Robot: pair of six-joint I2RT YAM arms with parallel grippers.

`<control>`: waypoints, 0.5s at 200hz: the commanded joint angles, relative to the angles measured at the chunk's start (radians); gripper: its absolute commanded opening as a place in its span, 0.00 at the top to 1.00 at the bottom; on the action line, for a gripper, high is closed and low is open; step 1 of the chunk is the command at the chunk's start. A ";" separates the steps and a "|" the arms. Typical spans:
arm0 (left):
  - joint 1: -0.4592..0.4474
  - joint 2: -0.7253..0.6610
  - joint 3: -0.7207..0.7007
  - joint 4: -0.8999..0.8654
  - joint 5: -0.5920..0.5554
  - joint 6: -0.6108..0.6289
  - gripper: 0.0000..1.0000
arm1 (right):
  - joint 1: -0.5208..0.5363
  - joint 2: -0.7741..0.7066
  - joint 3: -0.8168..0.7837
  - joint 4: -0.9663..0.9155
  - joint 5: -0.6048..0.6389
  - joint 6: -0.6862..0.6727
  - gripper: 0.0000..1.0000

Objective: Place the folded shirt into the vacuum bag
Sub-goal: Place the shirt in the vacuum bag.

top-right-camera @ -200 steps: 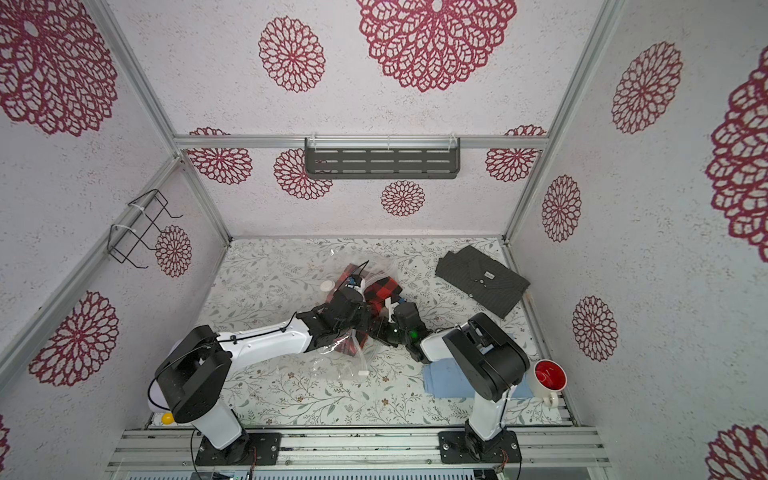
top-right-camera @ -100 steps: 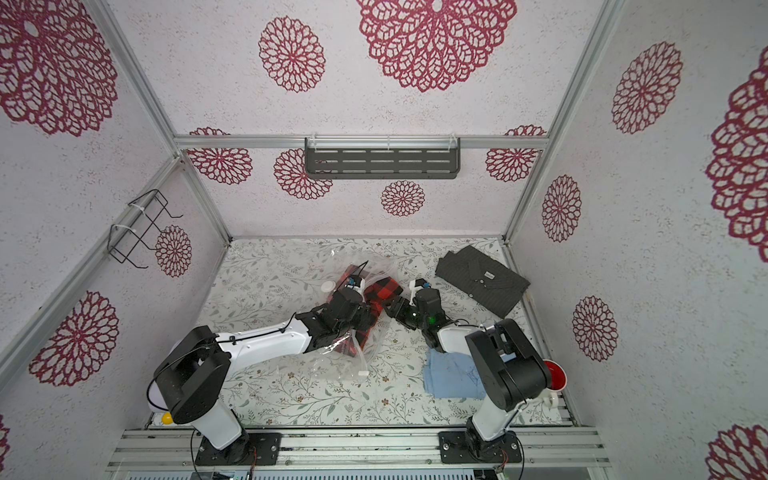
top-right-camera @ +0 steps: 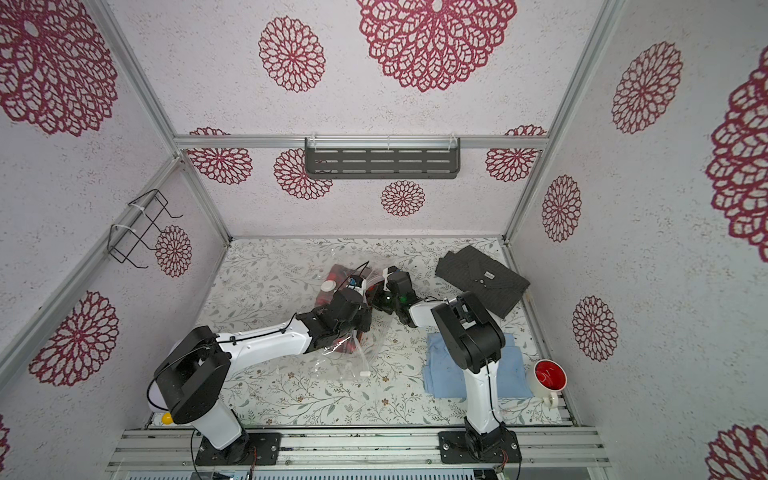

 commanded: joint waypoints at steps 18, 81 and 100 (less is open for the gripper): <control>-0.026 -0.058 -0.017 0.052 0.005 0.017 1.00 | 0.024 -0.005 0.007 -0.012 0.008 -0.019 0.77; -0.026 -0.079 -0.031 0.046 -0.065 0.021 1.00 | -0.071 -0.504 -0.455 -0.025 0.097 -0.084 0.41; -0.026 -0.080 -0.032 0.046 -0.070 0.024 1.00 | -0.123 -0.652 -0.597 -0.047 0.115 -0.086 0.35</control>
